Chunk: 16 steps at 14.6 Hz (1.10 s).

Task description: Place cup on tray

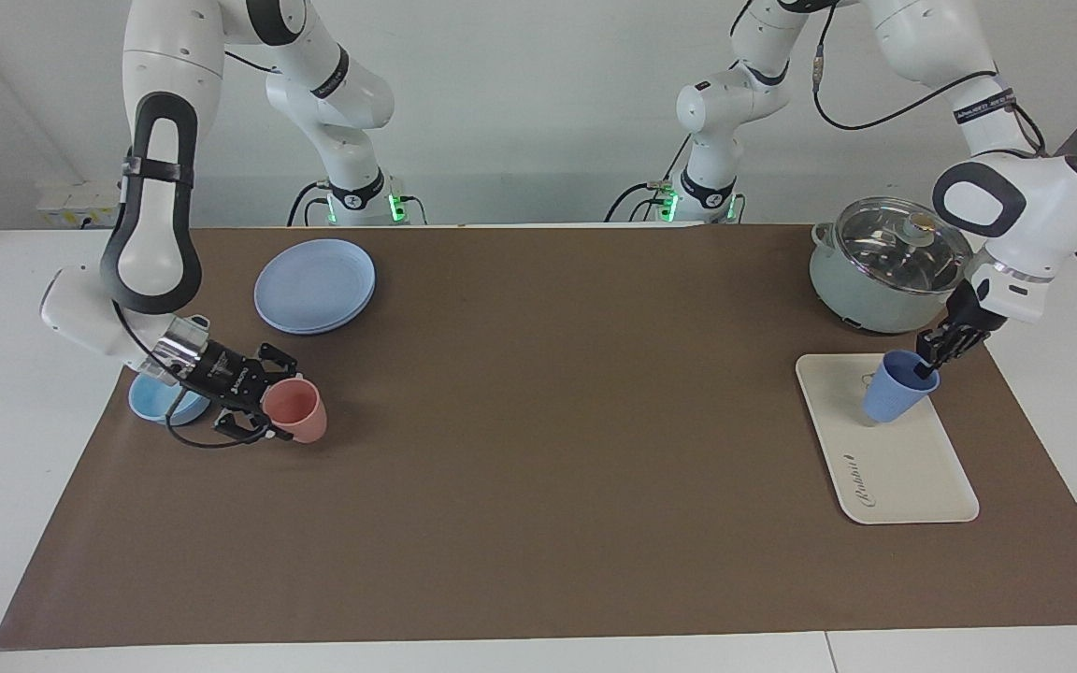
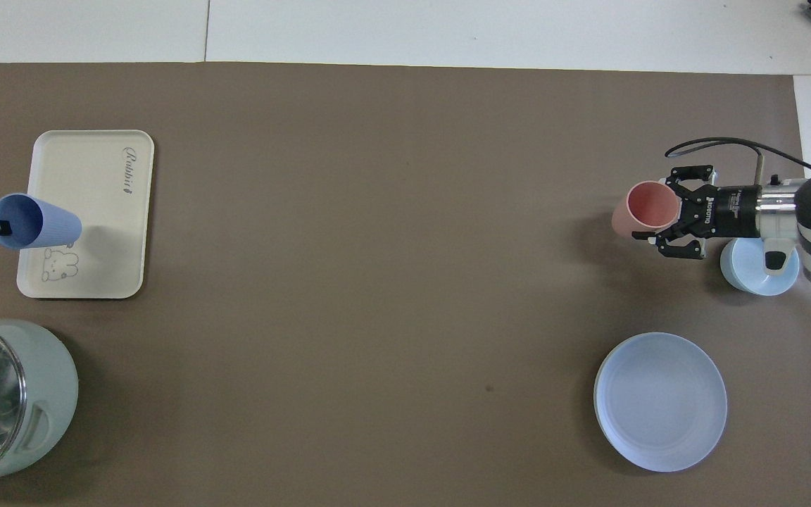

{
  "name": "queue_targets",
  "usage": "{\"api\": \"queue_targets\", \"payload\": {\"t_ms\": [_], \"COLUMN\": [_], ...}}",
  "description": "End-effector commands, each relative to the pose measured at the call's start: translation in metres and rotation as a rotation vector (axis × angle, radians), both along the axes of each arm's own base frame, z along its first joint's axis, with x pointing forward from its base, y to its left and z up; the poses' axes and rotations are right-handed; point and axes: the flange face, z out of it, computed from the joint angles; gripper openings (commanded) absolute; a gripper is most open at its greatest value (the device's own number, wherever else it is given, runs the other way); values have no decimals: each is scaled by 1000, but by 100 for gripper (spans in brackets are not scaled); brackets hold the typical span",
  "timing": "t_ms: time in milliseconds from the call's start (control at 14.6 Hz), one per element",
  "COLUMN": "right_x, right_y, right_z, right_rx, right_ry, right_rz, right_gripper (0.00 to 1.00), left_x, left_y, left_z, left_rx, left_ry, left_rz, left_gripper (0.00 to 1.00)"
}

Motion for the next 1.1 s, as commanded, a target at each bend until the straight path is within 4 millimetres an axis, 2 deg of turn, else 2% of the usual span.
{"api": "queue_targets", "payload": {"t_ms": [0,69,137,206,275,480,618,755,824,1029], "right_x": [-1,0,-4,-4,-4,-6,-8,-9,-7,-8], "right_y": [-2,6,10,8,7,-7,-15,-31,-39,-46], "right_z": [-5,2,4,7,8,9,12,20,32,66], "right_rx": [15,0,-19,-40,-47,-65,-105,-186,-252,-400], "right_ry": [-50,-72,-79,-90,-92,-94,-102,-129,-169,-268], "right_rz": [11,37,47,25,16,8,36,93,118,236], "right_gripper": [0,42,86,95,98,99,99,99,99,99], "left_x": [6,8,10,12,15,18,20,10,4,-8], "left_y": [-4,-5,-6,-11,-20,-40,-74,-119,-145,-199], "left_z": [-12,-9,-5,5,24,102,137,157,161,163], "left_rx": [-11,-13,-14,-15,-15,102,190,216,225,212], "left_ry": [-34,-31,-35,-38,-31,39,58,59,86,113], "left_rz": [8,-4,-12,-25,-56,-207,-304,-381,-427,-431], "left_gripper": [4,90,100,100,100,100,100,100,100,100]}}
